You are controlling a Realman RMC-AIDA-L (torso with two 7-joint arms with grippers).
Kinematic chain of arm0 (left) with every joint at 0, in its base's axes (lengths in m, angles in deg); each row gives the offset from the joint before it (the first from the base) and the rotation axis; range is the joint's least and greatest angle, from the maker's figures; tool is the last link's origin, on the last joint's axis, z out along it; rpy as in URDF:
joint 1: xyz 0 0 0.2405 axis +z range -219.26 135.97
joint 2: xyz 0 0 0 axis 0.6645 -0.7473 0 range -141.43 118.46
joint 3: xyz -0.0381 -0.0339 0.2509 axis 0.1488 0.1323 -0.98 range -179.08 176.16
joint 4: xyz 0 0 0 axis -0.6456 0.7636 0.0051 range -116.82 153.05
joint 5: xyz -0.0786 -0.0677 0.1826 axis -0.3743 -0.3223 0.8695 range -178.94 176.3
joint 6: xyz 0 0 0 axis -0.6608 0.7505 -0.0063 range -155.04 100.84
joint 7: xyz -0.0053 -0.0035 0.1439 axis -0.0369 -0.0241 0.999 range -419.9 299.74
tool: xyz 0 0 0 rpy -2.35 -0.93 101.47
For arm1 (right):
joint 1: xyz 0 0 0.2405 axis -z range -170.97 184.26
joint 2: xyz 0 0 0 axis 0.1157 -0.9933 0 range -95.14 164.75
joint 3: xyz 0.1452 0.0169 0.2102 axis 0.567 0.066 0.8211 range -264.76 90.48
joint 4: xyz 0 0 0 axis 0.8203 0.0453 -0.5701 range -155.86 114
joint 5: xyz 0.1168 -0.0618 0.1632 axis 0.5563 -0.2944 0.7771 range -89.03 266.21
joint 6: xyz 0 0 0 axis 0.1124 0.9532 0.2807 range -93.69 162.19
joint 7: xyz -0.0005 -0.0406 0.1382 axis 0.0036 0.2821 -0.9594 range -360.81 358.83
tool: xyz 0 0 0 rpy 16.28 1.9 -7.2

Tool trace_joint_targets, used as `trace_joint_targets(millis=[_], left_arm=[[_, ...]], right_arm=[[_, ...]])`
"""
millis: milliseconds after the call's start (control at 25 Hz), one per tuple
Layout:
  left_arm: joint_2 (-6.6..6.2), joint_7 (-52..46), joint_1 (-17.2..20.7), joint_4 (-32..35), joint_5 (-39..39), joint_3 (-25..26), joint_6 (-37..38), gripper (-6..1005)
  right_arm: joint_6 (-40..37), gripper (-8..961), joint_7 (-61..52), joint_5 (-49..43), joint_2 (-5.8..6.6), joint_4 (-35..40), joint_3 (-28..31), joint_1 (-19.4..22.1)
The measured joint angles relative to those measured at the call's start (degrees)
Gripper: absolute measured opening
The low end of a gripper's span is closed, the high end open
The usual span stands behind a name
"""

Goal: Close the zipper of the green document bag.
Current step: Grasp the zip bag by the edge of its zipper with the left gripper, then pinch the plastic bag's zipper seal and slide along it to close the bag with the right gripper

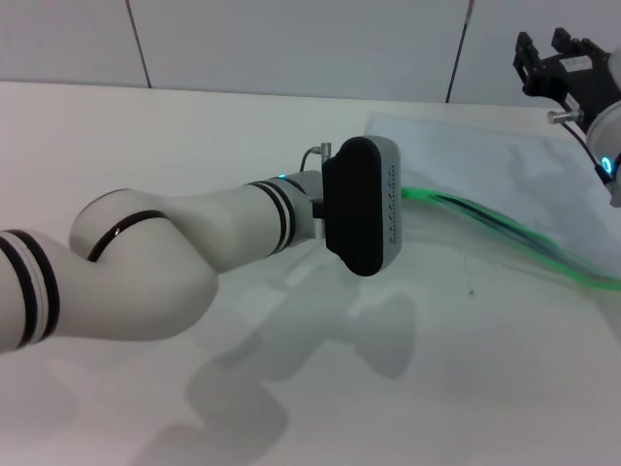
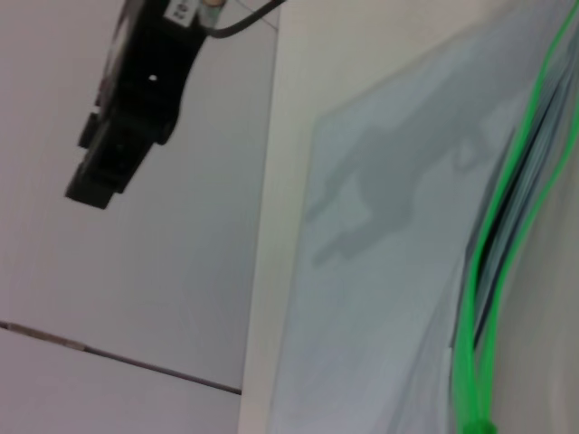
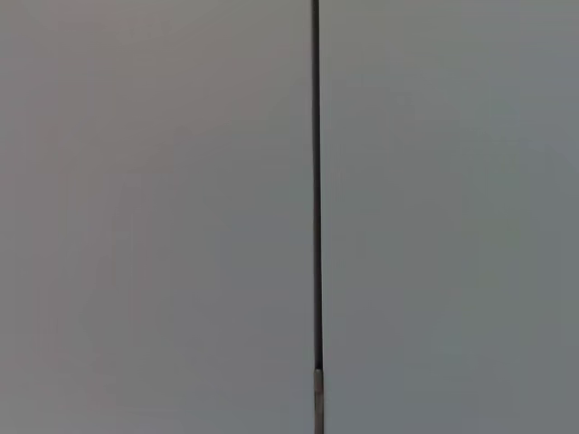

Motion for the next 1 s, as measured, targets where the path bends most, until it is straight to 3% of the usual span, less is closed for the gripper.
trace_joint_targets(millis=[280, 600, 840, 1000], left_arm=[[-0.07, 0.0, 1.2, 0.0, -0.4, 0.5, -0.9, 58], [-0.43, -0.2, 3.5, 0.9, -2.6, 0.7, -3.3, 54], [-0.55, -0.7, 4.5, 1.7, -4.7, 1.4, -3.4, 54], [-0.75, -0.7, 5.7, 3.3, -4.7, 2.0, -3.5, 55]], right_arm=[[2.5, 468, 0.0, -0.1, 0.05, 1.2, -1.4, -0.1], [5.8, 487, 0.0, -0.2, 0.68, 9.0, -4.9, 2.0], [6.4, 601, -2.7, -3.0, 0.98, 11.5, -6.0, 2.6], [6.6, 637, -8.5, -10.1, 2.74, 17.4, -6.0, 5.7]])
